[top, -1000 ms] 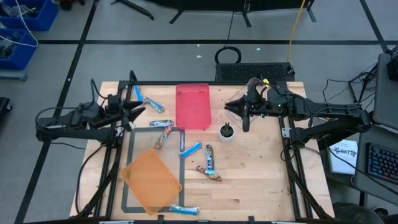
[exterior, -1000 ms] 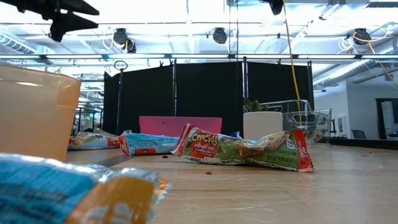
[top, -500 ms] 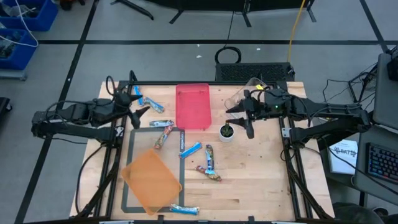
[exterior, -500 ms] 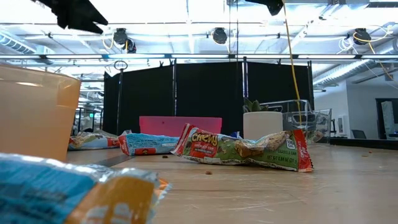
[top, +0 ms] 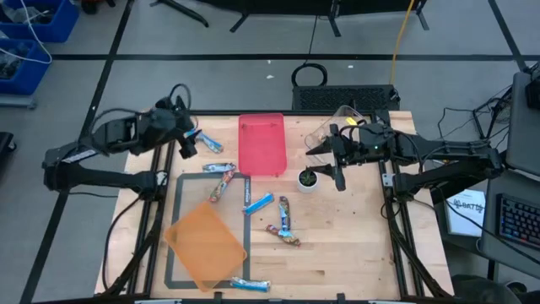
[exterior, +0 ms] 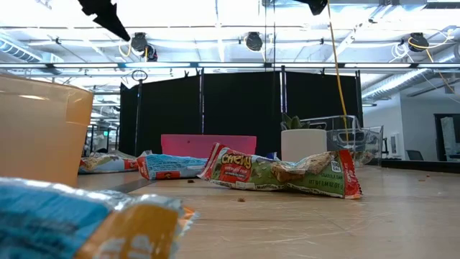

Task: Pick and place Granola Bars by type
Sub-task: Put the orange granola bar into the transparent bin

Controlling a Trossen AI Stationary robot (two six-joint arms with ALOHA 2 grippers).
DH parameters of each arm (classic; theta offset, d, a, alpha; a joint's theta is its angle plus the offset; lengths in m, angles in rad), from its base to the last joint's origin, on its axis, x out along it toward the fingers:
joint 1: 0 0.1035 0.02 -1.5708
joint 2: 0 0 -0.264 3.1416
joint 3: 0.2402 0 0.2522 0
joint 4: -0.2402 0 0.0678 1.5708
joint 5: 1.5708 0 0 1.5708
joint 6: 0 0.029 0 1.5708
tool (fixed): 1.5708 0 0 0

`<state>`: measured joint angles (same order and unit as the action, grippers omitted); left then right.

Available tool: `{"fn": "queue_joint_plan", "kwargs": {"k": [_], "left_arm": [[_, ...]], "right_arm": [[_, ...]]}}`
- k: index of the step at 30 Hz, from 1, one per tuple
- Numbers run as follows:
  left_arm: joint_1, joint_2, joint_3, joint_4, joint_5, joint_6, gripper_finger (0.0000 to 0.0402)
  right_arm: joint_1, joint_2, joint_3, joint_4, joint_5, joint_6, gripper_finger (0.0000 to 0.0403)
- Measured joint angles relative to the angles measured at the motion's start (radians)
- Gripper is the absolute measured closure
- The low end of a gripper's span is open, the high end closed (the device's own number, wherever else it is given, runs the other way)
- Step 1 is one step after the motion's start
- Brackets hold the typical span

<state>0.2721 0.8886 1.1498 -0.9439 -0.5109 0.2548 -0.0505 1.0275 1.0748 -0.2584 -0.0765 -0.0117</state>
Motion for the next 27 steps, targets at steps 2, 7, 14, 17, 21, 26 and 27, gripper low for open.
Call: {"fn": "queue_joint_plan", "kwargs": {"k": [2, 7, 14, 17, 21, 26, 27], "left_arm": [[0.036, 0.036, 0.040, -0.035, 0.004, 0.061, 0.0121], [0.128, 0.103, 0.106, -0.056, 0.017, 0.244, 0.0121], [0.245, 0.204, 0.134, -0.057, 0.081, 0.430, 0.0108], [0.280, 0.256, 0.122, -0.062, 0.098, 0.524, 0.0108], [0.331, 0.329, 0.097, -0.065, 0.145, 0.605, 0.0107], [0.387, 0.418, 0.074, -0.072, 0.212, 0.636, 0.0107], [0.395, 0.435, 0.072, -0.071, 0.226, 0.648, 0.0107]], "right_arm": [[0.000, 0.000, 0.000, 0.000, 0.000, -0.001, 0.0196], [0.000, 0.000, 0.000, 0.000, 0.003, -0.001, 0.0191], [0.000, 0.000, 0.000, 0.000, 0.002, -0.001, 0.0191], [0.000, 0.000, 0.000, -0.001, 0.002, -0.001, 0.0191], [0.000, 0.000, 0.000, -0.001, 0.002, 0.012, 0.0191], [0.000, 0.000, 0.000, -0.001, 0.001, 0.026, 0.0191], [0.000, 0.000, 0.000, -0.001, 0.001, 0.027, 0.0191]]}}
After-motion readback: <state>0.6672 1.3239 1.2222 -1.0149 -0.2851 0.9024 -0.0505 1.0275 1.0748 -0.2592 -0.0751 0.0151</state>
